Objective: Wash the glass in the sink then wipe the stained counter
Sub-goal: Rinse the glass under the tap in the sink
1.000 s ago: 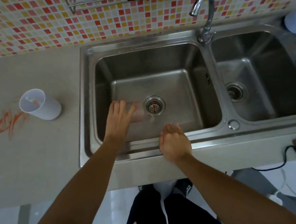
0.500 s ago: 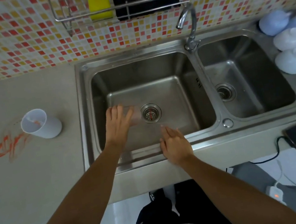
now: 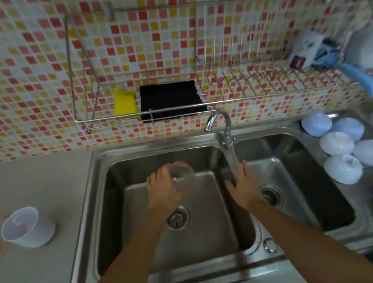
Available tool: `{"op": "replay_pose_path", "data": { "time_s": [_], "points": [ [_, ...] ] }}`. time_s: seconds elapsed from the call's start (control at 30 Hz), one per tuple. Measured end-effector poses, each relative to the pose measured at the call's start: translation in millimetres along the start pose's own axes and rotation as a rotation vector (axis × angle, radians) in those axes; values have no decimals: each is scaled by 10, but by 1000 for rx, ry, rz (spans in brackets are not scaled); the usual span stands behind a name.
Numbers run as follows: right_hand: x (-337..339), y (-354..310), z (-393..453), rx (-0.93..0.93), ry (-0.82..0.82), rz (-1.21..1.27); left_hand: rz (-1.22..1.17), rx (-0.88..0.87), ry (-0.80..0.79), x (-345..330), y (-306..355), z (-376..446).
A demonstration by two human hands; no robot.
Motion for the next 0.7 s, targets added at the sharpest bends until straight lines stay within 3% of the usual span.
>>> {"op": "replay_pose_path", "data": {
  "time_s": [0.2,0.33,0.47,0.7],
  "points": [
    [344,-71,979,-29,-35,140,-360,68,-26,-393,243,515],
    [75,-235,1181,53,-177,12,-451,98,30,-347,405,594],
    [-208,-308,1258,231,-194,-190,-495,110,45,-345,450,576],
    [-305,-330,1296,291,-235,-284,-485,151,60,-382,417,622]
  ]
}}
Point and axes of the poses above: each hand's wrist, its own z-axis towards the middle knuckle, its own x-axis out of the back of the hand, y = z × x, the point moved 10 cm from there along z, towards the middle knuckle, and after that the axes turned 4 degrees about -x, right-handed, at the moved point
